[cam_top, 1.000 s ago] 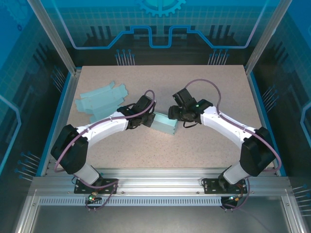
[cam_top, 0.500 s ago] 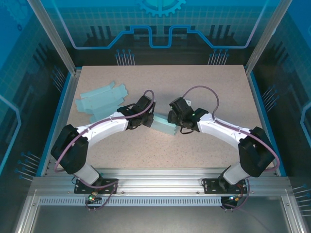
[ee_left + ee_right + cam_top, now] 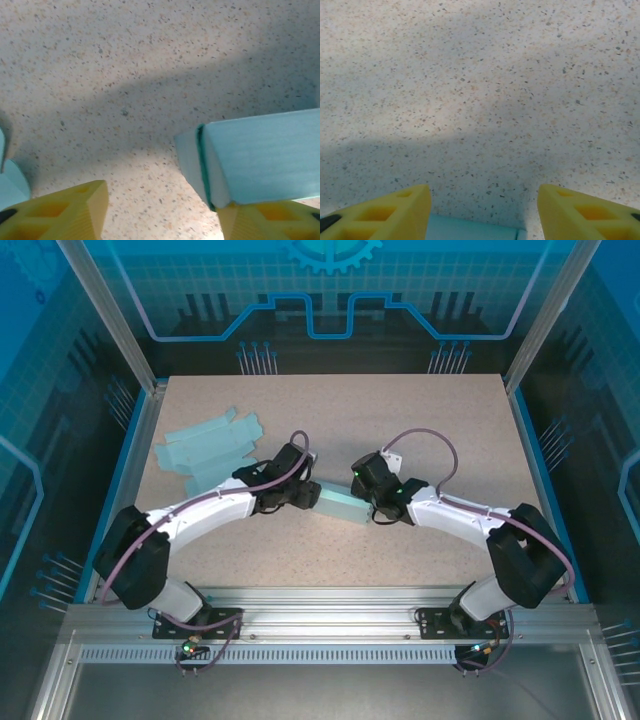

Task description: Fold the paper box

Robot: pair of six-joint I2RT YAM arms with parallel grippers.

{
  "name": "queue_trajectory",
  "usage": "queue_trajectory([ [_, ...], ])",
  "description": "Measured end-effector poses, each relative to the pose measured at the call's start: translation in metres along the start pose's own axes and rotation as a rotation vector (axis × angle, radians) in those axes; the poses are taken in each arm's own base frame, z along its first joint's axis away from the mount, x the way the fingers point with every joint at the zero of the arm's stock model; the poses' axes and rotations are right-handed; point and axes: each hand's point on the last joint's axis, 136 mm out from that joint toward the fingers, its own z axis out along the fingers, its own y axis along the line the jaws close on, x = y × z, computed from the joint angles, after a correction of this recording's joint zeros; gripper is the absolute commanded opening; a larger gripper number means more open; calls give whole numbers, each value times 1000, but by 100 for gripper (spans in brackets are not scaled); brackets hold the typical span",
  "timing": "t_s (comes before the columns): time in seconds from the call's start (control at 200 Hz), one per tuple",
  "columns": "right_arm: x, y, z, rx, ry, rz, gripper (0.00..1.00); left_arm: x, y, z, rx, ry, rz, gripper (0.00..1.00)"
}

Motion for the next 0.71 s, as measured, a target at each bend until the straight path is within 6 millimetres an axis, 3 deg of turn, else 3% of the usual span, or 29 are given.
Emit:
queue_trajectory([
  [0.435,-6,7,8,-5,-85,46,59,37,-21,-18,145,91,17,75],
  [0.58,-9,8,10,-1,-104,51,59,29,-23,-34,169,38,-9,82],
  [0.705,-9,9,10,-2,-108,51,59,7,-17,-51,186,-85,-83,86],
])
